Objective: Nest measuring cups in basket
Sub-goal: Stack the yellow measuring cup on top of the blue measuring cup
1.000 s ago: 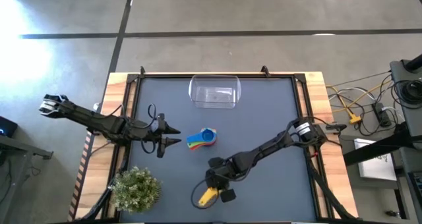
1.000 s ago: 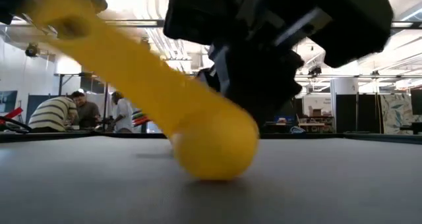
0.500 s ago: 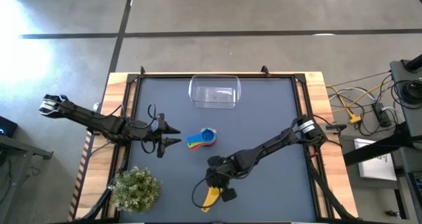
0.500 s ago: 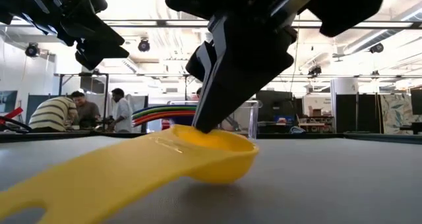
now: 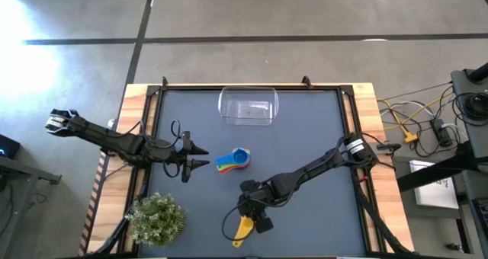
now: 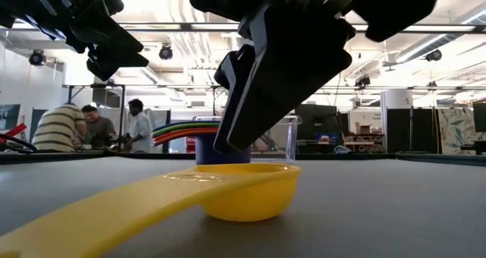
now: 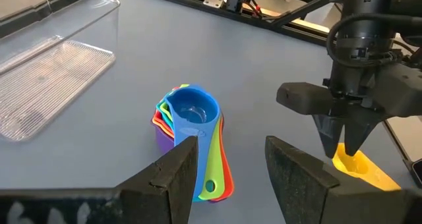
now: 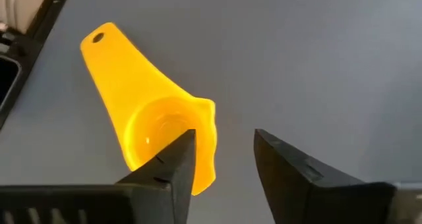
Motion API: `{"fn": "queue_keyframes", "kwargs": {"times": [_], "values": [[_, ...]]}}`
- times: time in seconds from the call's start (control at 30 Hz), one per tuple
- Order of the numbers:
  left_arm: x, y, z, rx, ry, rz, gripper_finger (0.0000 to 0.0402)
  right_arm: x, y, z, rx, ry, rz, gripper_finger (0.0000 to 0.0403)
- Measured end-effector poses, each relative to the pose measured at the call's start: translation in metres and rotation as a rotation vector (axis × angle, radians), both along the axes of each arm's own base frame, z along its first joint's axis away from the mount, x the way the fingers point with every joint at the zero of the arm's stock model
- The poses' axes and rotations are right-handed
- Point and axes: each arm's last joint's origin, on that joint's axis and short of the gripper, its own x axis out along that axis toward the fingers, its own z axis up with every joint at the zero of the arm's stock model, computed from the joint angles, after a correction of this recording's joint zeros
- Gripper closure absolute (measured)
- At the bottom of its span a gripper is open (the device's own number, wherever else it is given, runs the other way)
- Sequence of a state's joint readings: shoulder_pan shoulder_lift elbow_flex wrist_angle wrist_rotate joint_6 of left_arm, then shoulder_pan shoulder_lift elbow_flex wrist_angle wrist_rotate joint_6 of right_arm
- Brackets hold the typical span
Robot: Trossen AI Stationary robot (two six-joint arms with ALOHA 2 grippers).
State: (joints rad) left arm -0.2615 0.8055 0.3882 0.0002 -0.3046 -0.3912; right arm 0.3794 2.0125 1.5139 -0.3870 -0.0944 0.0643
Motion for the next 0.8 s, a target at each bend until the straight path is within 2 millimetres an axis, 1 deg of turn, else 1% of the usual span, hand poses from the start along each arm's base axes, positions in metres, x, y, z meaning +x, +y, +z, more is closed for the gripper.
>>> {"fn": "queue_keyframes", "kwargs": {"times": [0.1,0.2,0.47,0.57,0.63,0.73,0.8], "values": [[0.0,0.0,0.0,0.0,0.0,0.0,0.0242,0.0,0.0,-0.001,0.0,0.001,-0.004,0.0245],[0.0,0.0,0.0,0.0,0.0,0.0,0.0242,0.0,0.0,-0.002,0.001,0.005,-0.006,0.0243],[0.0,0.0,0.0,0.0,0.0,0.0,0.0242,0.001,0.001,-0.019,0.003,0.054,-0.004,0.0275],[0.0,0.0,0.0,0.0,0.0,0.0,0.0242,0.001,0.001,-0.02,-0.002,0.055,-0.003,0.0299],[0.0,0.0,0.0,0.0,0.0,0.0,0.0242,0.001,0.001,-0.019,-0.009,0.051,0.001,0.0324],[0.0,0.0,0.0,0.0,0.0,0.0,0.0242,0.001,0.0,-0.016,-0.014,0.041,0.013,0.0372],[0.0,0.0,0.0,0.0,0.0,0.0,0.0242,0.001,-0.001,-0.013,-0.019,0.029,0.02,0.0386]]}}
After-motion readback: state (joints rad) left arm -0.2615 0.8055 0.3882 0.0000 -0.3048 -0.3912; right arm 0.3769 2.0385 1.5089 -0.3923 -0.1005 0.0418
